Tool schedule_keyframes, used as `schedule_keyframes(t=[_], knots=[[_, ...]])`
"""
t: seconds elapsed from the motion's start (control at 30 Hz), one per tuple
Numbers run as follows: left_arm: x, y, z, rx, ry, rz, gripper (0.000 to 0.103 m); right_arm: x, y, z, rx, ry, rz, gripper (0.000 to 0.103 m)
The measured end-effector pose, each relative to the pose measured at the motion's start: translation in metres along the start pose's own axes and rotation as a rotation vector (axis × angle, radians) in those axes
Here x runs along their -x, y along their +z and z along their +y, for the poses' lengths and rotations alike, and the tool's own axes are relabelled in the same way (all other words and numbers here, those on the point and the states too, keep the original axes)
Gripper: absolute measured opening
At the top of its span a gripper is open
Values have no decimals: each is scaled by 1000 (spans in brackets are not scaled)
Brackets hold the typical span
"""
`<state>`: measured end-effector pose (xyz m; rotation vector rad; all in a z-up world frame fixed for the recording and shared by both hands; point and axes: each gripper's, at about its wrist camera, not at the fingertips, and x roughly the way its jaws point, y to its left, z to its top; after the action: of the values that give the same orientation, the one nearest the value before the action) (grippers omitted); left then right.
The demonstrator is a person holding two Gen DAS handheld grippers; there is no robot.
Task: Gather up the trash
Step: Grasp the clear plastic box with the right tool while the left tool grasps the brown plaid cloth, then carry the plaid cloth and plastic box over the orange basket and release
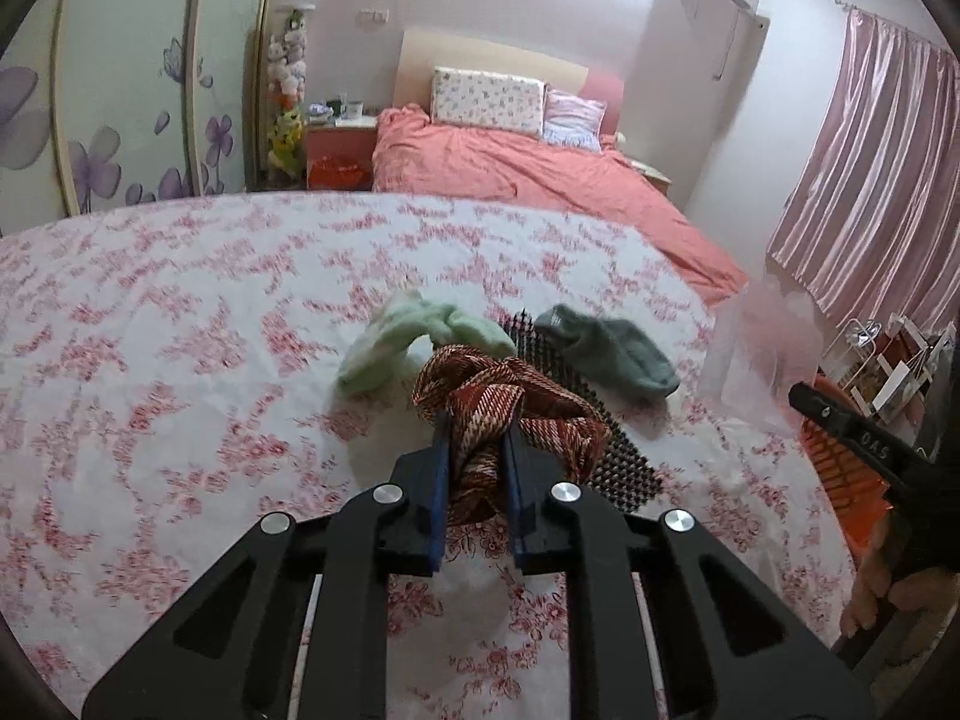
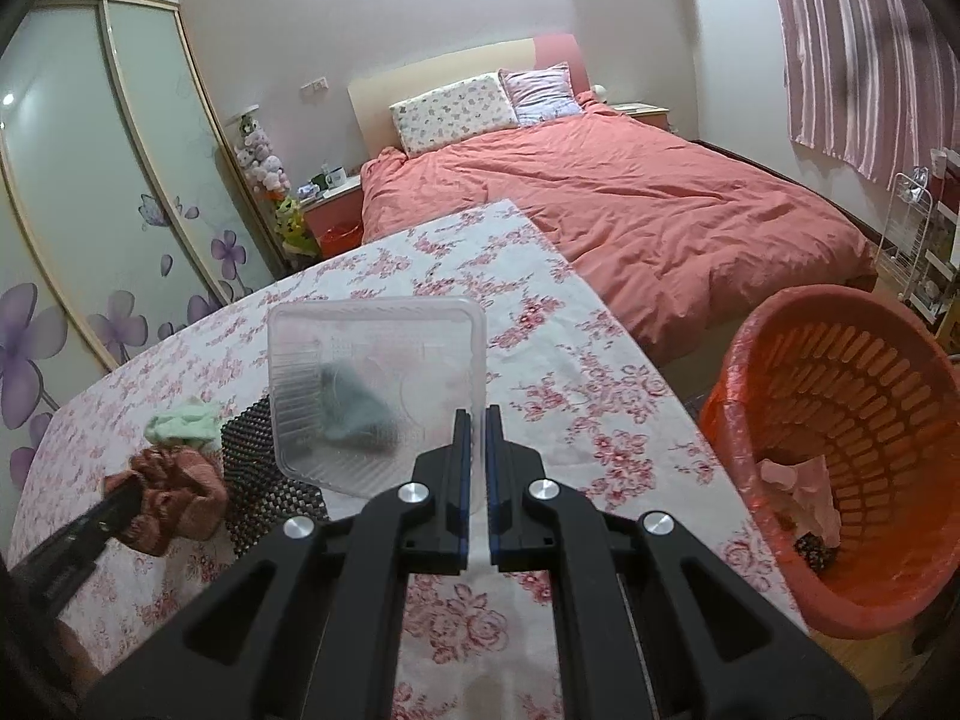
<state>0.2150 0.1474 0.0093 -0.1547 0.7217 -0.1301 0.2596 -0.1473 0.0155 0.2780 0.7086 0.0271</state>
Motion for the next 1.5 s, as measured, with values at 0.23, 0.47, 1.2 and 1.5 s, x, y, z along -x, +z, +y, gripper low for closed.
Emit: schedule_keyframes(t=[0.23,0.47,1.2,1.5], knots=[[26,9,-19,-34,-22,-60,15,21,-1,-10,-10,1,-26,5],[39,11,-48,-75,-62,-88,15,50,2,-30,-41,-11,-73,5],[30,3,-193,-186,-312,-90,15,140,1,-165,-209,-228,-236,5],[9,-6,-245,-247,-405,-50,15,153,0,-220,-309,-319,-285,5]])
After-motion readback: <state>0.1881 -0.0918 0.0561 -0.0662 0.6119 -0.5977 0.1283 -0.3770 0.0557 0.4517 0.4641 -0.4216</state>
